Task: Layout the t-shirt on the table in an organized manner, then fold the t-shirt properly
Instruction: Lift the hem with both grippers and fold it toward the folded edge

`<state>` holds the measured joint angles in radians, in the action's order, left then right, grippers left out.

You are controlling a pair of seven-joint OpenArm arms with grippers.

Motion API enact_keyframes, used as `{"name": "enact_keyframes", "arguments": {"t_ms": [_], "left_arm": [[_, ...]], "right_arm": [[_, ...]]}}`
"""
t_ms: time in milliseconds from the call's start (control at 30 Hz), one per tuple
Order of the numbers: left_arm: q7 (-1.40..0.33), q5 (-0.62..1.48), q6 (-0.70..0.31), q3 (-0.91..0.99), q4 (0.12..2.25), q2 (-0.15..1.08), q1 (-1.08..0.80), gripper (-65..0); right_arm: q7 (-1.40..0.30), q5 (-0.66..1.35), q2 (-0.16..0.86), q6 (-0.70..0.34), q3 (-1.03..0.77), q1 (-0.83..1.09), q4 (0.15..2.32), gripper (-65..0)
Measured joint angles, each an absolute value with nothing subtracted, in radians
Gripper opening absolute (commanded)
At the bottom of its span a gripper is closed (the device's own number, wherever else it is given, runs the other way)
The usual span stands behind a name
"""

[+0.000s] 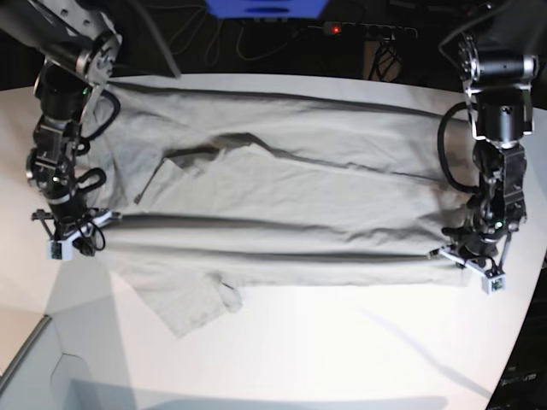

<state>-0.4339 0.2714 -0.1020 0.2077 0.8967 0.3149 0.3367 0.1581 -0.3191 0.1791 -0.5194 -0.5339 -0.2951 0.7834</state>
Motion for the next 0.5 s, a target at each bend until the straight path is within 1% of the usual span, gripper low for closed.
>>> {"name": "enact_keyframes", "arguments": {"t_ms": [100,233,500], "left_arm": [[-0.439,0.272,-0.106,0.207,0.970,0.312,0.292,-64.8],[-0.485,0.273,-0.104,0.209,1.045,0.313,0.250,-64.8],[-0.520,0.273,-0.107,0.345,1.208,0.277,0.147,-64.8]], "right_arm": [[0.166,-0.307,0.167,-0.524,-0.534,-0.231,0.897,-64.2],[0.168,-0.198,0.141,-0.525,-0.525,-0.142,1.027,-64.2],[0.174,-0.178,0.119,-0.527,-0.532,-0.035,1.148,-64.2]]}}
